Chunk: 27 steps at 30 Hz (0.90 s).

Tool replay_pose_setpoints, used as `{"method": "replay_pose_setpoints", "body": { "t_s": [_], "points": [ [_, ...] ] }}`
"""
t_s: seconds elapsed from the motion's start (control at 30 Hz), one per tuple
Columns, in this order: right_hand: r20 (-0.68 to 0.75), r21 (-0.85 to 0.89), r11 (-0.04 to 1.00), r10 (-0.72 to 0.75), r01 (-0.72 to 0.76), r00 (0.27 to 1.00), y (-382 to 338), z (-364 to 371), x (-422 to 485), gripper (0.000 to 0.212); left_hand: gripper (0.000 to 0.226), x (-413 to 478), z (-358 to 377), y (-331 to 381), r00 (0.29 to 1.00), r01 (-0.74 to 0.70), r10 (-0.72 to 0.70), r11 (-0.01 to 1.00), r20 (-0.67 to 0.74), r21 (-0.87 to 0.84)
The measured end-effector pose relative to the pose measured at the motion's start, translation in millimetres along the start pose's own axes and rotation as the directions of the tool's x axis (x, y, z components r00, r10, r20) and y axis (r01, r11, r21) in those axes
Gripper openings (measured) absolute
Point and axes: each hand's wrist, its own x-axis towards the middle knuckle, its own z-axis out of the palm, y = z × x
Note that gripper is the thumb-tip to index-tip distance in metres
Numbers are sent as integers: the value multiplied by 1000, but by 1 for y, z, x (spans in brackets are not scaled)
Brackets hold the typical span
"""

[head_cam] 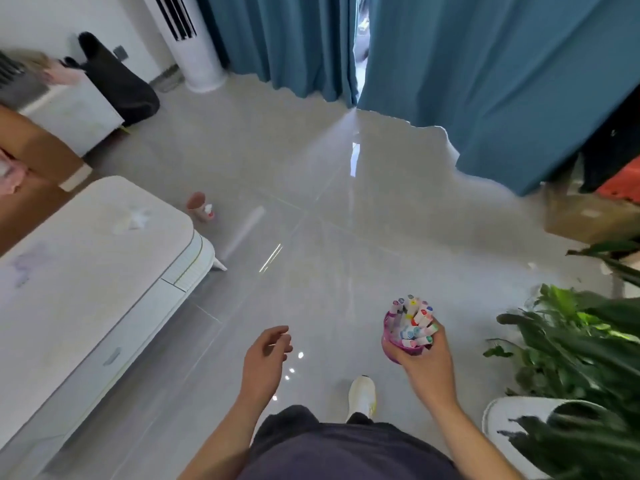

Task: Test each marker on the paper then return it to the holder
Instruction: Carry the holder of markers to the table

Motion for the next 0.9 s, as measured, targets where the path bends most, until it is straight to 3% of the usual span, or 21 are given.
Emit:
{"method": "replay_pose_setpoints", "body": {
  "t_s": [0.47,0.9],
  "points": [
    [96,-92,995,33,-24,995,-69,55,158,73,14,138,31,63,985,122,-133,987,-108,-102],
    [137,-163,986,42,-19,990,-180,183,334,79,14,343,-6,158,987,103,-113,991,-114,-87]
  ]
}}
